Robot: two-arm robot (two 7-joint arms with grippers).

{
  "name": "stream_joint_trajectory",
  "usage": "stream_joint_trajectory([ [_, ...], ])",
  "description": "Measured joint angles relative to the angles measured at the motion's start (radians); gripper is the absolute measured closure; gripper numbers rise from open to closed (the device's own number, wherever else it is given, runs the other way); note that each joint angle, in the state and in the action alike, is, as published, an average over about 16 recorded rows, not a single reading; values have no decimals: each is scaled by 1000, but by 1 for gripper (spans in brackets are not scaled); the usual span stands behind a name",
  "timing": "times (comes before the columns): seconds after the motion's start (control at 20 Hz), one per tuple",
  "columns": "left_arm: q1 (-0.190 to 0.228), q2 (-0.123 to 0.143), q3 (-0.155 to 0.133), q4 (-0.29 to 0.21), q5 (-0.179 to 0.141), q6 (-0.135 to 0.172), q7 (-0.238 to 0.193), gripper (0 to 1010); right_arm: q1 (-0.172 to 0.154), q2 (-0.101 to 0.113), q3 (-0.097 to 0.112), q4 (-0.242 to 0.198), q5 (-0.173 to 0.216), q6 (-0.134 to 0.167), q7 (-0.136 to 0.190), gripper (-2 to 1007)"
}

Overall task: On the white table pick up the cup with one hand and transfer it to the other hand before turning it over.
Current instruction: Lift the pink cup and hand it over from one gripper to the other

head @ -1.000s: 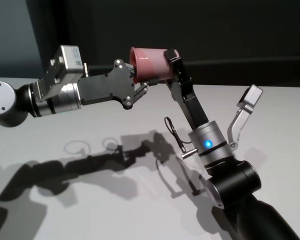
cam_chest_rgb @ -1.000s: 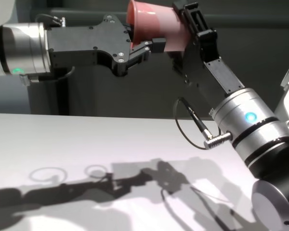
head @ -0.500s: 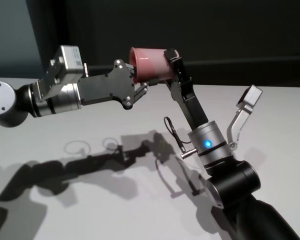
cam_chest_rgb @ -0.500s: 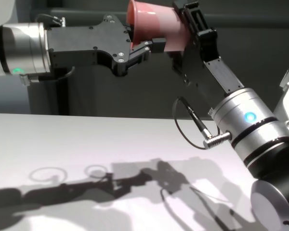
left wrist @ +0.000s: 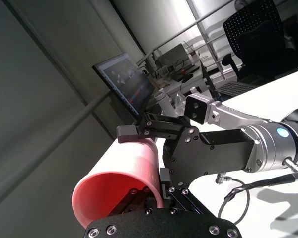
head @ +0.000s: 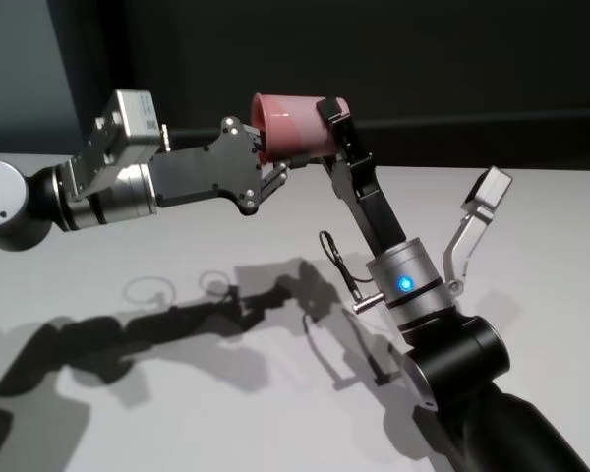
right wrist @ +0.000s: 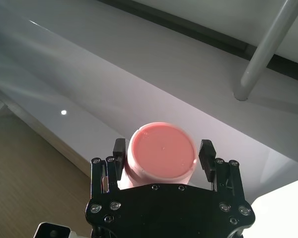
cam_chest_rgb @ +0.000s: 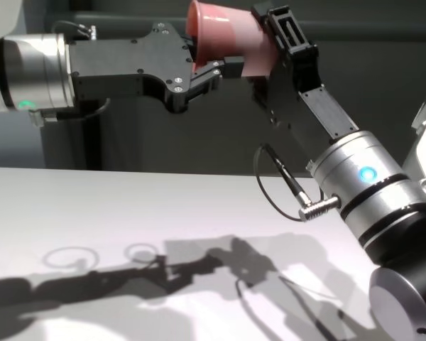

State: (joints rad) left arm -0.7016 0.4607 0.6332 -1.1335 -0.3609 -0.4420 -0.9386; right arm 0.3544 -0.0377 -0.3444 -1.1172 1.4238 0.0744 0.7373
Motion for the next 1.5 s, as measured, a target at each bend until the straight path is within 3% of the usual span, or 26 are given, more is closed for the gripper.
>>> stream_joint_trajectory([
  [0.6, 0, 0, 0, 0, 0, 0, 0, 972, -1, 0, 1, -2, -1, -1, 0, 214],
  [1.5, 0, 0, 0, 0, 0, 0, 0, 968, -2, -1, 3, -2, -2, 0, -2, 230],
])
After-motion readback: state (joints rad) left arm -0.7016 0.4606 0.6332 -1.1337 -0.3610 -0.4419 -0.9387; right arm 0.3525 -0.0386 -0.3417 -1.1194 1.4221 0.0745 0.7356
